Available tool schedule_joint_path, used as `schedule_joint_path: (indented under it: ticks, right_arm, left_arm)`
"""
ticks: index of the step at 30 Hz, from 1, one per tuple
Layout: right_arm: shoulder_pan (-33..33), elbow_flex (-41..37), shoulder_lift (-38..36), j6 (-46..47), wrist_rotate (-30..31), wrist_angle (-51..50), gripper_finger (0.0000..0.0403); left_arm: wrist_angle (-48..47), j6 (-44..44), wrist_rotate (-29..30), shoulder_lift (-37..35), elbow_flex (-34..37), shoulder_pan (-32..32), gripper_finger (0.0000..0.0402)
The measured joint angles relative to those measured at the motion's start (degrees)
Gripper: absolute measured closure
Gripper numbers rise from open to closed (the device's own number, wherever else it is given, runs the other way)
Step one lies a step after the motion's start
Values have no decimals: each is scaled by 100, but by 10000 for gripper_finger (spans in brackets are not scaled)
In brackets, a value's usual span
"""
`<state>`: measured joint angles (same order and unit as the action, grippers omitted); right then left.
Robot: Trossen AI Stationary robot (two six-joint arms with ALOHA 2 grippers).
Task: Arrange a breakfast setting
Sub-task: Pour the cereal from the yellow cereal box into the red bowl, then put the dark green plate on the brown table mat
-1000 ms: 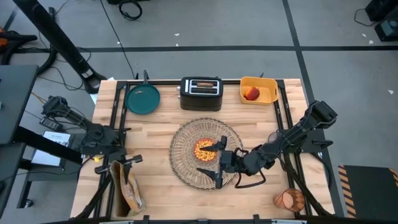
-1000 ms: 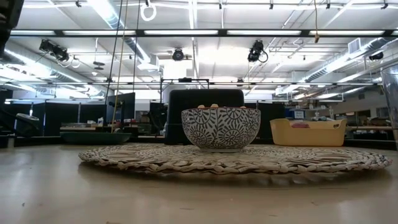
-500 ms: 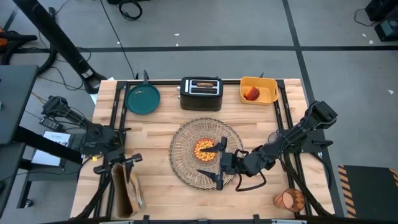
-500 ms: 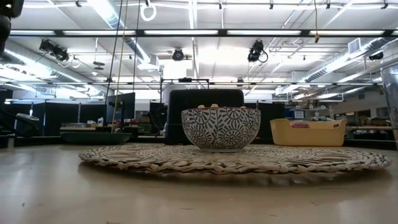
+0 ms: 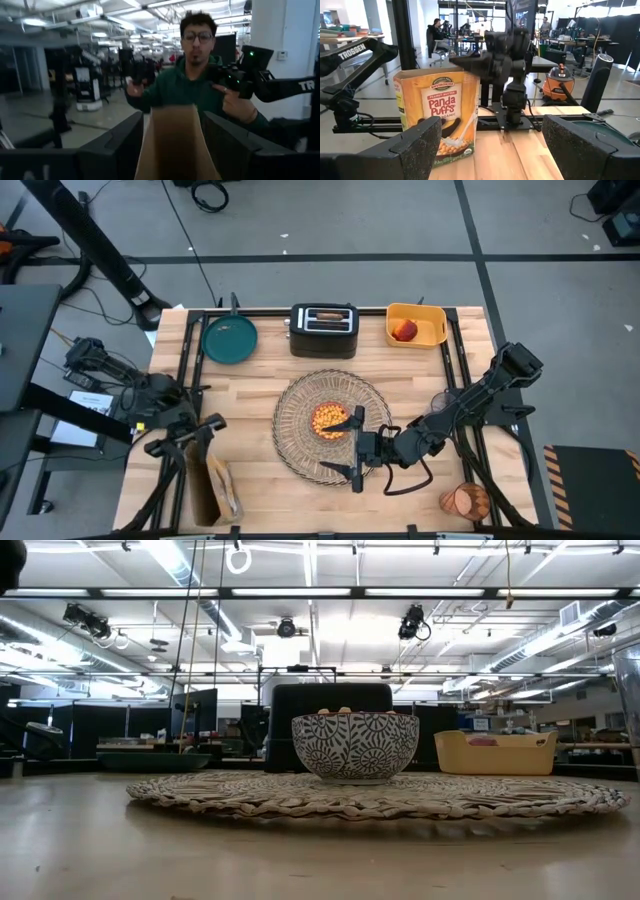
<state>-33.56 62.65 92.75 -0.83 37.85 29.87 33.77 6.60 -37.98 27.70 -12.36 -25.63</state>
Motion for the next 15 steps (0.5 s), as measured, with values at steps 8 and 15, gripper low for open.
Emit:
schedule_joint_path:
  ticks: [8, 15]
  right_arm:
    - [2, 0, 0, 183, 4, -50, 55]
    - [15, -2, -2, 273, 74, -397, 55]
  left_arm:
    - [-199, 177, 674, 2, -820, 349, 191]
    - [-2726, 43, 3406, 611, -2046, 780, 191]
